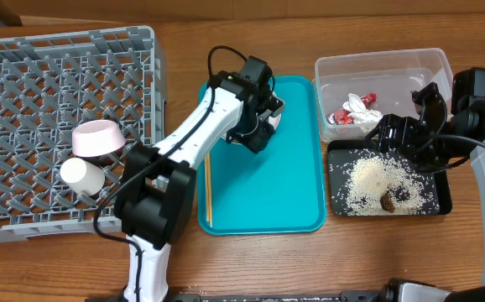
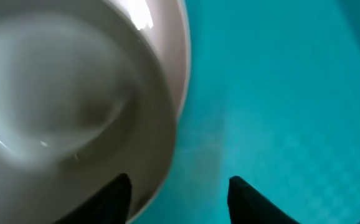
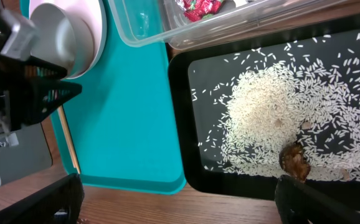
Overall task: Sort waste into correct bins and load items into the dishwasher
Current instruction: 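Reach the left gripper to the white bowl on the plate and grip its rim, then carry the white bowl left and release it in the rack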
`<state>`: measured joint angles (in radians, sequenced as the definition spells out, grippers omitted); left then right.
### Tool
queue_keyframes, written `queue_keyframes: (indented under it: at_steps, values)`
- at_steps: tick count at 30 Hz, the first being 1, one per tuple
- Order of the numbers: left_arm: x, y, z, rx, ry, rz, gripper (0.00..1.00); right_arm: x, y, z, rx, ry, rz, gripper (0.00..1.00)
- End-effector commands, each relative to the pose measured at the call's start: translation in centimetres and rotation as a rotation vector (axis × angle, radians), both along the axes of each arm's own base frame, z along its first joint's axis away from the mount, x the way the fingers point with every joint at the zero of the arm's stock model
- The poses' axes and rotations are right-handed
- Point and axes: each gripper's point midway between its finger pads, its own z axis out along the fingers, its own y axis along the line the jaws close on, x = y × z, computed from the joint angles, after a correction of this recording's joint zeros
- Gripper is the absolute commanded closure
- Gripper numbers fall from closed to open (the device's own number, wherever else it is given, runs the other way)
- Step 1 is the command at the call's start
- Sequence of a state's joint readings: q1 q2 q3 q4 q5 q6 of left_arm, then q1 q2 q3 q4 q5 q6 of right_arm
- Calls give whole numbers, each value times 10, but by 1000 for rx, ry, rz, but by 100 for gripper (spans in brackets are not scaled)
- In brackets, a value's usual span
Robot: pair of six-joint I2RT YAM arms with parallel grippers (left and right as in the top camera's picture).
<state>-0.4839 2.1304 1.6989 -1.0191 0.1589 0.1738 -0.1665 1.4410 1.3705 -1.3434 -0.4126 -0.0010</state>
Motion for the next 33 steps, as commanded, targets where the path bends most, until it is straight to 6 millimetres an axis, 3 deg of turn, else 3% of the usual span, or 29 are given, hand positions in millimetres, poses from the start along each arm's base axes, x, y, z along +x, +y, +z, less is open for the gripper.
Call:
queue_keyframes:
  at_steps: [1,4,6,10,13,19,22,24,33]
  values:
    - [6,5,-5,37,-15,4,67,1,2,6,3,-21,5,0]
    - [7,4,-3,33,-22,4,79,2,2,6,3,-21,5,0]
    - [7,4,-3,33,-21,4,96,1,2,6,3,-21,5,0]
    - [4,6,4,41,-6,5,96,1,2,6,4,-19,5,0]
    - [4,7,23,40,-3,18,96,1,2,6,4,-19,5,0]
    - [25,19,93,-16,-102,79,96,1,2,6,4,-19,5,0]
    - [41,40,134,-80,-173,159,96,1,2,6,4,-18,5,0]
    - [50,63,170,-218,-208,201,96,1,2,6,4,-18,5,0]
    - [70,149,215,-680,-208,276,96,1,2,6,4,-18,5,0]
